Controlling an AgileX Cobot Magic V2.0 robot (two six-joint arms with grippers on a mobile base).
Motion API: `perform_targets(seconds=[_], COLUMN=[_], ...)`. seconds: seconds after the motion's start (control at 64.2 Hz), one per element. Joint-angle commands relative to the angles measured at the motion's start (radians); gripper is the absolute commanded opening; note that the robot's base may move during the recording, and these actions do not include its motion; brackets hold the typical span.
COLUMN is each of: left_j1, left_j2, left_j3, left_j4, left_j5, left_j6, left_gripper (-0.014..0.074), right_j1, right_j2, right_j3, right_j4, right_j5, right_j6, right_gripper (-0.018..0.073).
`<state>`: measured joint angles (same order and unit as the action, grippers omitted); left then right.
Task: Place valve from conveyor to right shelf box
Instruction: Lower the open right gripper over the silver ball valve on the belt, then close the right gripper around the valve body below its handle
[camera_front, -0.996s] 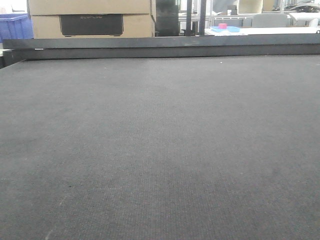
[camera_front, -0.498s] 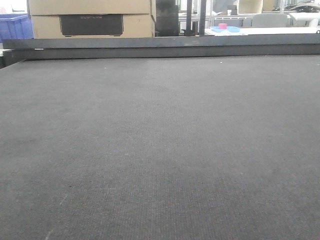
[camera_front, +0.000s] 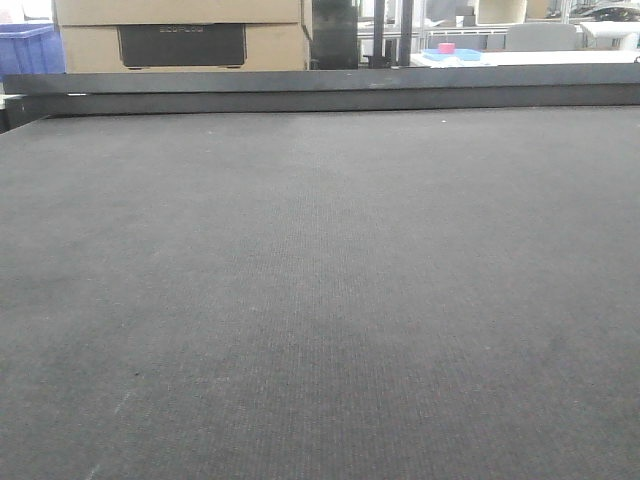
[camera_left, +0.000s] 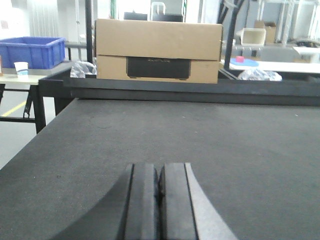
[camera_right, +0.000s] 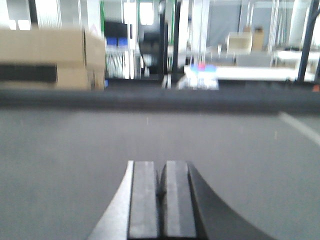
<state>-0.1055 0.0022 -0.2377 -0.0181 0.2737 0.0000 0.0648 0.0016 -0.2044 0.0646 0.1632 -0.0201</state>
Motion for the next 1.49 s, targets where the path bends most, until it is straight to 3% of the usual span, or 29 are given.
perform_targets(seconds=[0.0,0.093,0.28,0.389,0.545,0.685,1.152,1.292,1.479], left_j1=[0.001,0.001,0.001,0.001,0.001,0.001,0.001,0.001,0.001], left_j2=[0.025,0.103,0.354,0.54,0.773,0.897,0.99,0.99,0.99], left_j3=[-0.12,-0.249,-0.46,-0.585,-0.725,-0.788,-0.795,-0.795,-0.795], left_j4=[0.003,-0.002,-0.004,-0.004,-0.006,-0.006,-0.006,-0.006,-0.006], left_j5=[0.155,0.229,0.253,0.352,0.458,0.465,0.462,0.462,0.462], left_j6=[0.0,0.0,0.0,0.0,0.0,0.0,0.0,0.0,0.0], left_gripper=[-0.0111,-0.0111,-0.0111,-0.0111,-0.0111,-0.0111,-0.0111,-0.0111,-0.0111], right_j1=[-0.003,-0.003,-0.003,-0.003,-0.003,-0.003,-0.003,-0.003,-0.003], right_j2=[0.015,0.088,0.351,0.52,0.733,0.88,1.162,1.229,1.282], right_j3=[-0.104,-0.209,-0.436,-0.573,-0.766,-0.895,-0.962,-0.962,-0.962], right_j4=[0.001,0.001,0.001,-0.002,-0.002,-0.002,0.001,0.001,-0.007], right_j5=[0.067,0.198,0.437,0.582,0.846,1.058,1.058,1.058,1.058], right_j6=[-0.01,-0.01,-0.01,-0.01,-0.01,-0.01,-0.01,-0.01,-0.01], right_gripper=[-0.0164,-0.0164,-0.0164,-0.0164,-0.0164,-0.0164,-0.0156,-0.0019,0.0379])
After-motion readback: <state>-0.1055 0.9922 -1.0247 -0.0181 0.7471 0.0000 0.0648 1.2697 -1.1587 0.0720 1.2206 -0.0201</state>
